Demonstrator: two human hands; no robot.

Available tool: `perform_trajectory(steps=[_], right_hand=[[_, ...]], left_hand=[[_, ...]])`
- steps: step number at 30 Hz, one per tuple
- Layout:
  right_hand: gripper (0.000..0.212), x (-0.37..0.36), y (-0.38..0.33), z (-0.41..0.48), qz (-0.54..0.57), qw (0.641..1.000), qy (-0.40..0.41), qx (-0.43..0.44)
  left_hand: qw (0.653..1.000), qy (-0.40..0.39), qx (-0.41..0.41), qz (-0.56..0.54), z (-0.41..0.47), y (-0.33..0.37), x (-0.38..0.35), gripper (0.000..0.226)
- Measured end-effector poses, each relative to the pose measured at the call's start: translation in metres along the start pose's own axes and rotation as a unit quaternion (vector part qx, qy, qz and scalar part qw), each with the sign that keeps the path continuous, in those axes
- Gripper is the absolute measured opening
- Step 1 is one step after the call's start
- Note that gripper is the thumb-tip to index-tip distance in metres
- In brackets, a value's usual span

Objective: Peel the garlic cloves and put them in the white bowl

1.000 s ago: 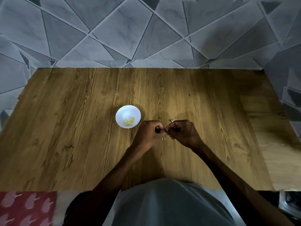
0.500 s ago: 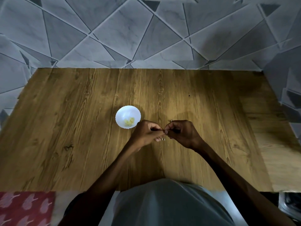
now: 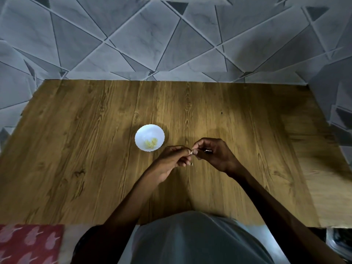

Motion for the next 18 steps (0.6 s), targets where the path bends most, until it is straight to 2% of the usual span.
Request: perform_trajectory(steps=[6, 13, 18], right_hand=[[0.009, -0.001, 0.009, 0.0, 0.02, 0.999, 0.01, -0.044], [0.01, 0.0, 0.012, 0.0, 0.019, 0.997, -0.001, -0.07], [0.008, 0.0, 0.012, 0.001, 0.023, 0.997, -0.001, -0.076]], left_hand=[[0.999, 0.023, -0.028, 0.006, 0.0, 0.001, 0.002, 0.013], [0.98, 0.039, -0.082, 0.178, 0.002, 0.003, 0.003, 0.005], [0.963, 0.025, -0.076, 0.256, 0.004, 0.005, 0.004, 0.01]])
Point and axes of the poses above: each hand's wrist, its own z-axis towards the middle knuckle, its own x-axis out of the back of the hand, y = z × x, the point moved 2 cm from there along z, towards the middle knuckle, and after that the axes turned 13 degrees about -y, right-handed, at the moved point
